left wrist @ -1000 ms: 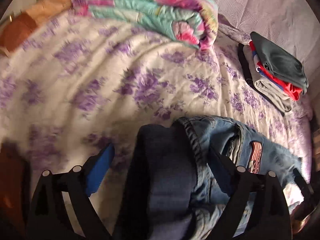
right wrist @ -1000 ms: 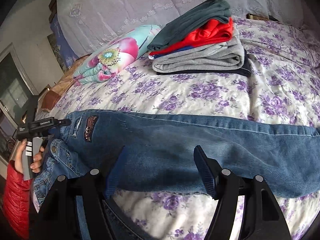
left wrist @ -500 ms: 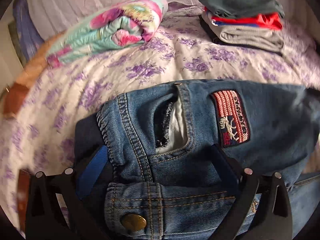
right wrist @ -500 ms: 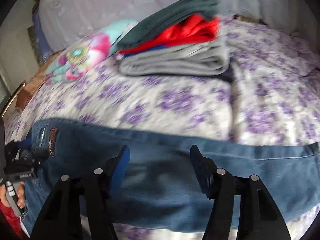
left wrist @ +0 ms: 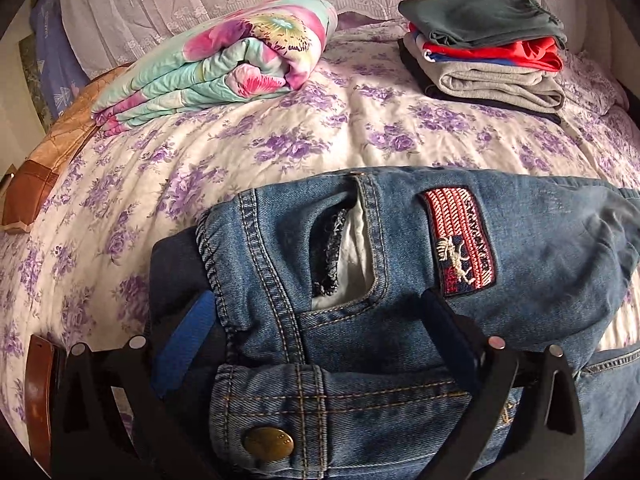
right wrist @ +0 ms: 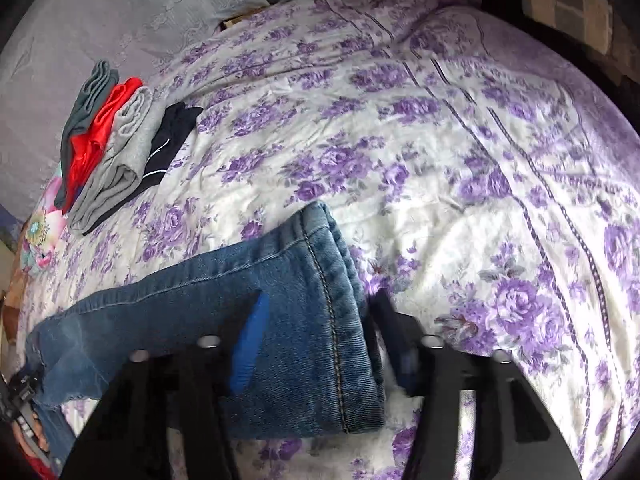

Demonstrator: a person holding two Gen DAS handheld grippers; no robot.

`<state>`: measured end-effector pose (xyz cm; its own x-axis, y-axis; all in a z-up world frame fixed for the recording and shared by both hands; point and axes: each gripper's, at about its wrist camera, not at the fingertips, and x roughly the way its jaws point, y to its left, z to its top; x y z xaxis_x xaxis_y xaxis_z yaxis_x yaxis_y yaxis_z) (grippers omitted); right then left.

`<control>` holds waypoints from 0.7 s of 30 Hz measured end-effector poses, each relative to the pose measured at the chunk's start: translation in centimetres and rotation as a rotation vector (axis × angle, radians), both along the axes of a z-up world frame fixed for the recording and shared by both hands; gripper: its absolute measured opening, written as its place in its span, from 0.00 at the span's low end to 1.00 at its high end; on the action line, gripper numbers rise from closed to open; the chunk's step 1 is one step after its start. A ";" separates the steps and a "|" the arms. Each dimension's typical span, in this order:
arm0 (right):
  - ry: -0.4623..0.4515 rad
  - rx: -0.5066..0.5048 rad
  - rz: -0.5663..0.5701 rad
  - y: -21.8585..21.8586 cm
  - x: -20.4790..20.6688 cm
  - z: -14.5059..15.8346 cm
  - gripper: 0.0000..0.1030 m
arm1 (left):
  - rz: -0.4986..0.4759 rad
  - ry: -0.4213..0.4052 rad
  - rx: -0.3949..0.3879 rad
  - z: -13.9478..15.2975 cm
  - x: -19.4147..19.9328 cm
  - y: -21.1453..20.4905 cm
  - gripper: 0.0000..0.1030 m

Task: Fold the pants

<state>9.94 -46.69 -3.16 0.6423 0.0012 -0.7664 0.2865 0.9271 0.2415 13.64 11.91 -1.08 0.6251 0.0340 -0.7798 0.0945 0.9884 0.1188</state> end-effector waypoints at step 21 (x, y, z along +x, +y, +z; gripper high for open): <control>0.071 -0.447 0.326 12.7 0.6 -0.6 0.37 | 0.023 -0.011 0.008 -0.1 -0.2 0.0 0.95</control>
